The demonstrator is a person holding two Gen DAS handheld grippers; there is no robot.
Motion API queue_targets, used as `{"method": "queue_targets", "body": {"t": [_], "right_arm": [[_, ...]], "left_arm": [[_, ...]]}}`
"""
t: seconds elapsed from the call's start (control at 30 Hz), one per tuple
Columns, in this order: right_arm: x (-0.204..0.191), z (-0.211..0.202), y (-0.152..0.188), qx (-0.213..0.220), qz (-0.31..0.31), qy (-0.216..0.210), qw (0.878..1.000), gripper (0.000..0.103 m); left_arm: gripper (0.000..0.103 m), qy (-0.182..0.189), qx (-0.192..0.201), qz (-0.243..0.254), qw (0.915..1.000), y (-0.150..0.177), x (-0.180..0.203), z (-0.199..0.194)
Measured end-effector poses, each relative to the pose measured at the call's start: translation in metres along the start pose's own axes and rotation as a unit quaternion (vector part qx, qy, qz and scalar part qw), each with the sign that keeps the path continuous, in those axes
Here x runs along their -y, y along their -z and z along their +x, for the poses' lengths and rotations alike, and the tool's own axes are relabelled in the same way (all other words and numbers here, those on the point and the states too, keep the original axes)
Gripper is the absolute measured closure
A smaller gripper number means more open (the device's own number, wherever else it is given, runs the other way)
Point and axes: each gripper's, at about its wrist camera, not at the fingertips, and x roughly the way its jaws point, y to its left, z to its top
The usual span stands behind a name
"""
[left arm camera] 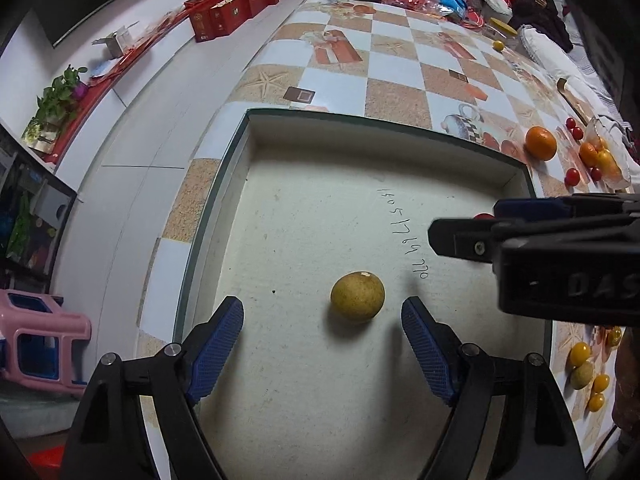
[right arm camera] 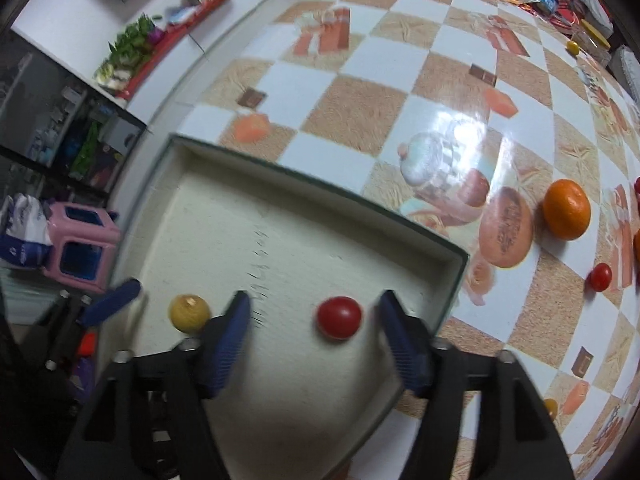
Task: Organize fruits
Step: 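Carry both fruits into the cardboard tray and open both tools, then move both tools back over the fruits on the tablecloth, then grasp a small brown-orange fruit with the left tool while the right grasps a red cherry tomato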
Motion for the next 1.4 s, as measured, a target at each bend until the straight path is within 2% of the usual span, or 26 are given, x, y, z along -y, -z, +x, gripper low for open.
{"method": "queue_targets", "body": {"t": [0.07, 0.2, 0.37, 0.5, 0.8, 1.13, 1.4], "right_arm": [[0.002, -0.012, 0.000, 0.017, 0.009, -0.012, 1.000, 0.018], [0.013, -0.036, 0.003, 0.045, 0.035, -0.014, 0.998, 0.017], [0.049, -0.070, 0.023, 0.077, 0.078, 0.006, 0.994, 0.017], [0.082, -0.089, 0.050, 0.085, 0.117, 0.027, 0.989, 0.017], [0.157, -0.120, 0.130, 0.076, 0.210, 0.080, 0.972, 0.017], [0.202, -0.124, 0.213, 0.042, 0.269, 0.115, 0.955, 0.017], [0.206, -0.116, 0.233, 0.033, 0.262, 0.123, 0.957, 0.017]], "left_arm": [[0.021, 0.004, 0.003, 0.001, 1.0000, 0.001, 0.000, -0.003], [0.021, 0.010, 0.004, 0.020, 0.9997, 0.002, 0.009, -0.007], [0.021, 0.027, -0.002, 0.047, 0.9985, -0.003, 0.032, -0.016], [0.021, 0.043, 0.001, 0.071, 0.9965, -0.009, 0.056, -0.024], [0.021, 0.081, 0.010, 0.154, 0.9846, -0.018, 0.136, -0.036], [0.021, 0.106, -0.003, 0.212, 0.9715, -0.021, 0.215, -0.018], [0.021, 0.105, -0.013, 0.235, 0.9661, -0.022, 0.250, 0.003]]}}
